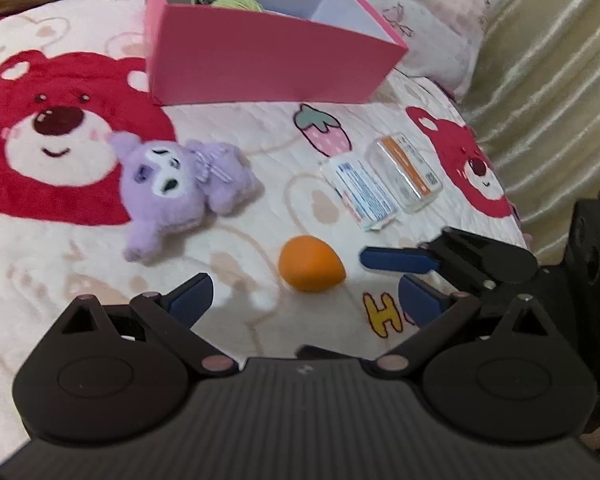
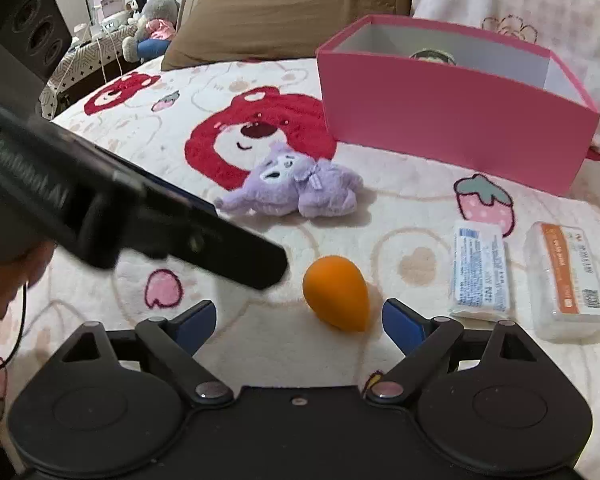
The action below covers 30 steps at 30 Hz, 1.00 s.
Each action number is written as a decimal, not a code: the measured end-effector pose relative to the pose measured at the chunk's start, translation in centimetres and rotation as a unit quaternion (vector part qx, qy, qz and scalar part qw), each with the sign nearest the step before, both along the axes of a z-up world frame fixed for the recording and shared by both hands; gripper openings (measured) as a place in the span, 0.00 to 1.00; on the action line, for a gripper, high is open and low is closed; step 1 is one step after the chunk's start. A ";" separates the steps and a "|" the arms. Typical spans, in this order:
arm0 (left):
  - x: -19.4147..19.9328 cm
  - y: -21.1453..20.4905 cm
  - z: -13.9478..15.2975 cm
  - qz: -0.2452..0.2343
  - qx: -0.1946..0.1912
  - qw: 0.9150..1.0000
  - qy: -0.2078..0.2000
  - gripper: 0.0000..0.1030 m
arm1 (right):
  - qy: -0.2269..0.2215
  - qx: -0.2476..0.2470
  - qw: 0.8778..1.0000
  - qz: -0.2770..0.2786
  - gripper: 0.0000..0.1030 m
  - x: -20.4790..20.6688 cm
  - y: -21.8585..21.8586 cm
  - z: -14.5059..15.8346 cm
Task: Organize objects
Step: 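Close the left gripper on the orange makeup sponge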
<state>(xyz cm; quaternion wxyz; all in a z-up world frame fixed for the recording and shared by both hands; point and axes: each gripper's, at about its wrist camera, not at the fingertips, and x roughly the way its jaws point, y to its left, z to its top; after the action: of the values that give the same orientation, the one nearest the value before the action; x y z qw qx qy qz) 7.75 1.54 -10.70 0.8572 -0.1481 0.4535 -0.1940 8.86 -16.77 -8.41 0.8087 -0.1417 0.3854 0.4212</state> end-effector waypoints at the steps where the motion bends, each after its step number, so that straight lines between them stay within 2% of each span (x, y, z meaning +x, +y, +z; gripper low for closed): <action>1: -0.1 -0.3 -0.3 -0.003 0.003 1.000 -0.006 0.96 | -0.005 -0.001 1.000 -0.001 0.88 0.0 0.1 -0.3; 5: -0.2 -1.1 -1.2 -0.001 0.017 0.999 -0.030 0.96 | -0.020 -0.008 1.000 -0.007 0.82 0.1 0.4 -1.7; 7: 0.1 -1.4 -1.7 0.002 0.019 0.999 -0.028 0.96 | -0.020 -0.014 1.000 -0.011 0.69 0.3 0.5 -2.2; 12: 0.7 -1.4 -2.4 0.016 -0.004 0.999 -0.041 0.95 | -0.028 0.002 0.999 -0.034 0.62 0.3 0.1 -2.8; 14: 1.3 -1.5 -2.6 0.023 0.007 0.999 -0.046 0.94 | -0.026 0.009 0.999 -0.043 0.56 0.4 -0.1 -2.9; 16: 1.8 -1.2 -2.9 0.030 0.011 0.999 -0.043 0.89 | -0.029 0.011 0.998 -0.050 0.46 0.5 -0.2 -3.0; 18: 1.9 -0.9 -3.3 0.030 -0.001 0.999 -0.038 0.82 | -0.031 0.013 0.998 -0.060 0.40 0.6 -0.3 -3.1; 21: 1.9 -1.0 -3.9 0.025 0.000 0.999 -0.026 0.61 | -0.020 0.026 0.997 -0.068 0.39 0.9 -0.8 -3.1; 23: 1.7 -1.2 -4.1 0.017 -0.010 0.999 -0.034 0.54 | -0.019 0.025 0.997 -0.069 0.39 0.9 -0.7 -3.2; 24: 1.5 -1.3 -4.1 0.011 -0.017 0.999 -0.037 0.47 | -0.021 0.023 0.997 -0.070 0.39 0.8 -0.7 -3.2; 26: 1.3 -1.7 -4.1 -0.003 -0.025 0.999 -0.037 0.43 | -0.023 0.024 0.997 -0.070 0.39 0.7 -0.6 -3.2; 30: 0.6 -2.5 -3.8 -0.011 0.000 0.999 -0.052 0.42 | -0.022 0.026 0.997 -0.071 0.38 0.7 -0.5 -3.0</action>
<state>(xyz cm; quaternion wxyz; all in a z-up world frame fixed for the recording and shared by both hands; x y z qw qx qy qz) 8.35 -0.99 -14.47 0.8772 -0.1332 0.4101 -0.2112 9.53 -17.24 -11.45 0.8483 -0.1021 0.3651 0.3697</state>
